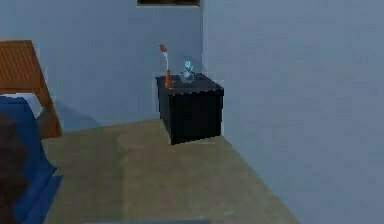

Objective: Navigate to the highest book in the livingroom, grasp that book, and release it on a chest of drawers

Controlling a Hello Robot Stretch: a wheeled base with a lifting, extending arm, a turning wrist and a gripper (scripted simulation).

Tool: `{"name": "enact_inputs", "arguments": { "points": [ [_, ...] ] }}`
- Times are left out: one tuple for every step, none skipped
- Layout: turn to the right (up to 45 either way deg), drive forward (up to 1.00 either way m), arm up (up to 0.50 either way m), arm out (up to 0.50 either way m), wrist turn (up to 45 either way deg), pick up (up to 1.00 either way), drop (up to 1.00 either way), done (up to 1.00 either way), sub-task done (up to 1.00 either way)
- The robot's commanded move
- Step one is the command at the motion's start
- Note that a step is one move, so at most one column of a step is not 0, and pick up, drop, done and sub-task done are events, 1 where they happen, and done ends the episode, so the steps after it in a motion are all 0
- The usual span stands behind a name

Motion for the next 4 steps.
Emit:
{"name": "enact_inputs", "arguments": {
  "points": [
    [0.0, 1.0, 0.0, 0.0, 0.0, 0.0, 0.0, 0.0, 0.0],
    [0.0, 0.55, 0.0, 0.0, 0.0, 0.0, 0.0, 0.0, 0.0],
    [-45.0, 0.0, 0.0, 0.0, 0.0, 0.0, 0.0, 0.0, 0.0],
    [-45.0, 0.0, 0.0, 0.0, 0.0, 0.0, 0.0, 0.0, 0.0]
  ]
}}
